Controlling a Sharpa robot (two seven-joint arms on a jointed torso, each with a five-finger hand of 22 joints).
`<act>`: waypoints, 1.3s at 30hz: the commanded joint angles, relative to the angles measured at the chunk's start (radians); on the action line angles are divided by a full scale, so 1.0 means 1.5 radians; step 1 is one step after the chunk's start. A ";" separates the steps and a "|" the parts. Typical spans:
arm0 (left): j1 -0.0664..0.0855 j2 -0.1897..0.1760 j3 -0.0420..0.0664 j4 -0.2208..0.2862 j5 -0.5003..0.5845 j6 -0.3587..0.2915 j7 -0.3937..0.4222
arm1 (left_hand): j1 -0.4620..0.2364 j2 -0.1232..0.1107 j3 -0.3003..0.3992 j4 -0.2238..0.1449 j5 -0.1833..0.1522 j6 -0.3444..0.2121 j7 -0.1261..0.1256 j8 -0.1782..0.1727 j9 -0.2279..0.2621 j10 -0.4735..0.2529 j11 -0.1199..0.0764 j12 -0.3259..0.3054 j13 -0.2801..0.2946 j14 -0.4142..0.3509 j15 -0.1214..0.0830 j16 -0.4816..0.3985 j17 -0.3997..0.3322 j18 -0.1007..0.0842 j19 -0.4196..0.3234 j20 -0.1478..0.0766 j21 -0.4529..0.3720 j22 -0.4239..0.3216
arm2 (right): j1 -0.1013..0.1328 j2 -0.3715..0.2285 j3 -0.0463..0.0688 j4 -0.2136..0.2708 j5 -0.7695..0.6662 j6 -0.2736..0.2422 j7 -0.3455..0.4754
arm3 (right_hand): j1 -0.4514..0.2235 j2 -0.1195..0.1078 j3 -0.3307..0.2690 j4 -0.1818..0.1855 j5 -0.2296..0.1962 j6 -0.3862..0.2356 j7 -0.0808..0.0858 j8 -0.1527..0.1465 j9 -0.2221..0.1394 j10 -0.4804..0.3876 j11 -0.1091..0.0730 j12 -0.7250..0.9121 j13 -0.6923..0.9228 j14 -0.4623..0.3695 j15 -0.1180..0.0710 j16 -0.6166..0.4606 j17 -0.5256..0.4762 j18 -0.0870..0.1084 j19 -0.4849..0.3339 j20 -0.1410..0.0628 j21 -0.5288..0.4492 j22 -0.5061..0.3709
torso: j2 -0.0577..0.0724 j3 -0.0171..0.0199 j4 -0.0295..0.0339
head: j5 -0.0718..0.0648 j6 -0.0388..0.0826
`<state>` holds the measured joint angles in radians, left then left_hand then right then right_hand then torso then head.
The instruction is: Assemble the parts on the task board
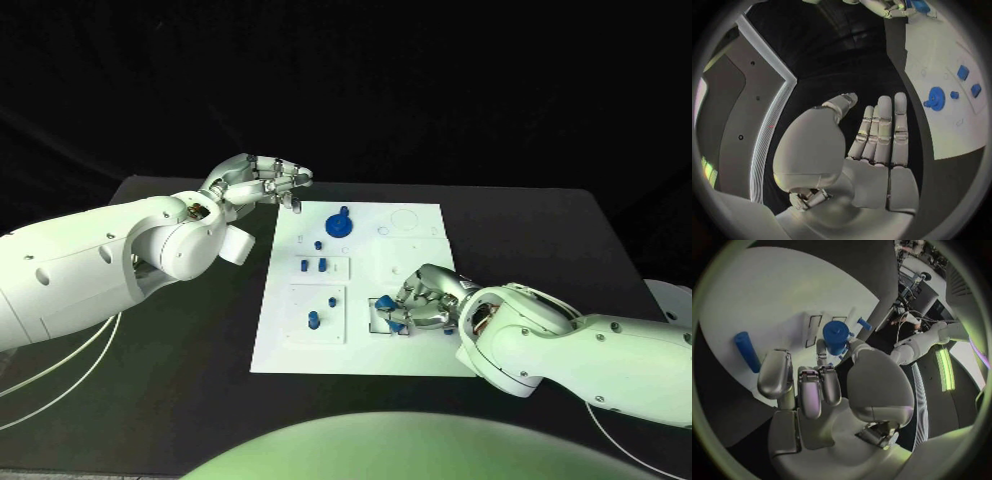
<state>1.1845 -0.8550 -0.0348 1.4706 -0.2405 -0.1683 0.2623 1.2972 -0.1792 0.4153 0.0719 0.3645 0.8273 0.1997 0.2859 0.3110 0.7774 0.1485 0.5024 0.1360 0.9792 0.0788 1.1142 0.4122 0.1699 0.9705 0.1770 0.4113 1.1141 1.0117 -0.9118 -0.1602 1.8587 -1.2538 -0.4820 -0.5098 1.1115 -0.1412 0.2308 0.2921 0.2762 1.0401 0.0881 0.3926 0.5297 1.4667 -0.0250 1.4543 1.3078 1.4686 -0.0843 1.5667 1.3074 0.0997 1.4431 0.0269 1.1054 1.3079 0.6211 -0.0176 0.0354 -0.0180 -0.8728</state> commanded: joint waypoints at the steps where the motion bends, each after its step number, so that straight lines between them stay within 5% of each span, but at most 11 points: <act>1: 0.000 0.001 0.000 0.002 -0.003 0.012 0.003 | -0.006 0.000 -0.001 0.002 0.004 -0.005 0.000 0.003 -0.001 -0.005 0.002 0.003 -0.001 -0.005 0.001 0.003 -0.001 0.005 0.001 0.003 -0.004 -0.001 | -0.001 0.005 0.000 -0.004 -0.019 0.020 -0.017 | -0.012 -0.003 -0.007 0.000 -0.007 0.037 -0.034 -0.002 0.001 0.016 -0.005 0.000 0.081 0.068 -0.005 0.003 0.175 -0.006 -0.002 -0.005 -0.003 0.047 | 0.000 0.0000 -0.0009 | 0.001 0.000; 13: 0.000 0.001 0.000 0.003 -0.014 0.017 -0.002 | -0.005 0.001 -0.001 0.003 0.006 -0.005 0.000 0.003 -0.001 -0.006 0.002 0.003 -0.001 -0.006 0.001 0.003 -0.001 0.005 0.001 0.003 -0.005 -0.001 | -0.001 0.018 0.000 -0.019 -0.051 0.034 -0.024 | -0.023 -0.009 -0.016 0.001 -0.013 0.038 -0.034 -0.001 0.005 0.014 -0.006 -0.004 0.077 0.068 -0.005 0.002 0.173 -0.005 -0.004 -0.005 -0.010 0.045 | -0.001 -0.0001 -0.0011 | 0.003 0.000; 18: 0.000 0.001 0.000 0.004 -0.016 0.018 -0.003 | -0.005 0.001 -0.001 0.003 0.006 -0.005 0.000 0.003 -0.001 -0.006 0.002 0.003 -0.001 -0.006 0.001 0.003 -0.001 0.005 0.001 0.003 -0.005 -0.001 | -0.001 0.022 0.000 -0.021 -0.063 0.030 -0.024 | -0.066 -0.002 -0.068 0.002 -0.049 0.037 -0.035 0.002 0.015 0.012 -0.006 -0.009 0.075 0.068 -0.005 0.002 0.173 -0.004 -0.004 -0.006 -0.014 0.045 | 0.000 0.0001 -0.0012 | 0.004 0.000; 23: 0.000 0.001 0.000 0.002 -0.018 0.018 -0.005 | -0.002 0.002 -0.001 0.003 0.006 -0.005 0.000 0.004 -0.001 -0.008 0.002 0.004 -0.002 -0.006 0.001 0.004 -0.001 0.006 0.003 0.003 -0.005 -0.001 | -0.001 0.024 0.000 -0.020 -0.083 0.027 -0.023 | -0.094 0.012 -0.148 0.002 -0.032 0.033 -0.034 0.003 0.026 0.010 -0.005 -0.015 0.073 0.067 -0.005 0.002 0.172 -0.004 -0.004 -0.006 -0.019 0.045 | 0.000 0.0004 -0.0009 | 0.003 0.000; 29: 0.000 0.002 0.000 0.001 -0.020 0.019 -0.006 | -0.002 0.002 -0.001 0.003 0.006 -0.005 0.000 0.004 -0.001 -0.008 0.002 0.004 -0.002 -0.006 0.001 0.004 -0.001 0.006 0.003 0.003 -0.005 -0.001 | -0.001 0.025 0.000 -0.019 -0.100 0.024 -0.022 | -0.089 0.018 -0.194 0.003 -0.010 0.029 -0.033 0.002 0.032 0.006 -0.004 -0.023 0.068 0.066 -0.004 0.000 0.168 -0.003 -0.006 -0.005 -0.027 0.044 | 0.000 0.0001 -0.0014 | 0.005 0.000; 35: 0.000 0.002 0.000 0.000 -0.020 0.019 -0.007 | -0.002 0.002 -0.001 0.003 0.006 -0.005 0.000 0.004 -0.001 -0.008 0.002 0.004 -0.002 -0.006 0.001 0.004 -0.001 0.006 0.003 0.003 -0.005 -0.001 | -0.001 0.022 0.000 -0.018 -0.105 0.018 -0.020 | -0.088 0.022 -0.202 0.003 -0.002 0.027 -0.032 0.001 0.033 0.003 -0.004 -0.028 0.064 0.067 -0.004 0.000 0.168 -0.003 -0.006 -0.004 -0.030 0.043 | 0.000 0.0005 -0.0014 | 0.004 0.000; 39: 0.000 0.002 0.000 0.000 -0.021 0.019 -0.007 | -0.002 0.002 -0.001 0.003 0.006 -0.005 0.000 0.004 -0.001 -0.008 0.002 0.004 -0.002 -0.006 0.001 0.004 -0.001 0.006 0.003 0.003 -0.005 -0.001 | -0.001 0.016 0.000 -0.011 -0.105 0.013 -0.010 | -0.067 0.041 -0.202 0.001 0.017 0.027 -0.033 0.001 0.036 0.006 -0.004 -0.025 0.068 0.067 -0.004 0.001 0.170 -0.003 -0.004 -0.004 -0.026 0.045 | 0.000 0.0010 -0.0014 | 0.004 0.000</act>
<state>1.1846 -0.8538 -0.0349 1.4694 -0.2662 -0.1552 0.2491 1.2972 -0.1792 0.4154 0.0718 0.3682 0.8275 0.1998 0.2859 0.3111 0.7738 0.1519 0.5024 0.1352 0.9754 0.0825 1.1142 0.4116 0.1699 0.9704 0.1769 0.4076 1.1133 1.0117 -0.8866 -0.1597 1.8378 -1.3851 -0.4565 -0.5383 1.0034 -0.0836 -0.0702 0.2953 0.2965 1.0888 0.0404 0.3990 0.5821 1.4666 -0.0250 1.4163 1.3075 1.4650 -0.0877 1.5667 1.3073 0.0997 1.4394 0.0233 1.0658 1.3075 0.6206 -0.0169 0.0331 -0.0119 -0.8728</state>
